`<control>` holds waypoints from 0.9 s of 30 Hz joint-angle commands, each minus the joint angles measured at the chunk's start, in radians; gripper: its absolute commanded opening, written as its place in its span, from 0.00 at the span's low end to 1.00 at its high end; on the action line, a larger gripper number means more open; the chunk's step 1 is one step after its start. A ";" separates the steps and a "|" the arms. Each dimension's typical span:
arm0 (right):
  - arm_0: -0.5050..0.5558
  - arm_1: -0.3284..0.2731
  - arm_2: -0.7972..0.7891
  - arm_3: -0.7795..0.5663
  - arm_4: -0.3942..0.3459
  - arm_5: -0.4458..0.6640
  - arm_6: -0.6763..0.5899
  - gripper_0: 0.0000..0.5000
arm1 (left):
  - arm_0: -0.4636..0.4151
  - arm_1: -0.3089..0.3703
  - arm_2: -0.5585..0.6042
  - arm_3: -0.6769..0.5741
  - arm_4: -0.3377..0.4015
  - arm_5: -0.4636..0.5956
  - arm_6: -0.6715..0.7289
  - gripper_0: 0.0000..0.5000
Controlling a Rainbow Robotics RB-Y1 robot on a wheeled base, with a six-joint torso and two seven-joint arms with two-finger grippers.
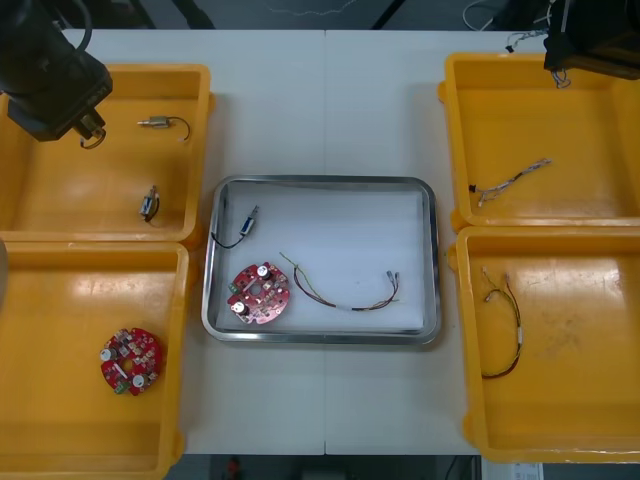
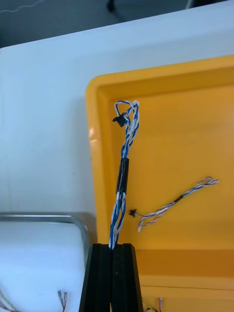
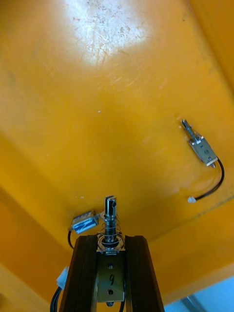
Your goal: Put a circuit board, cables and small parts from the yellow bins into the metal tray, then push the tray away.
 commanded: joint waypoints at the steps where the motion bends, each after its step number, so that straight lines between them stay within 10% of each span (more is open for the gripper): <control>1: 0.062 -0.047 0.013 -0.143 -0.100 0.003 0.040 0.00 | 0.083 0.046 -0.004 -0.183 0.024 0.071 -0.144 0.00; 17: 0.101 -0.053 0.278 -0.364 -0.359 0.003 0.084 0.00 | 0.120 0.059 -0.104 -0.422 0.242 0.071 -0.258 0.00; 27: 0.101 -0.007 0.480 -0.363 -0.244 0.003 0.308 0.00 | 0.120 0.082 -0.146 -0.430 0.294 0.071 -0.358 0.00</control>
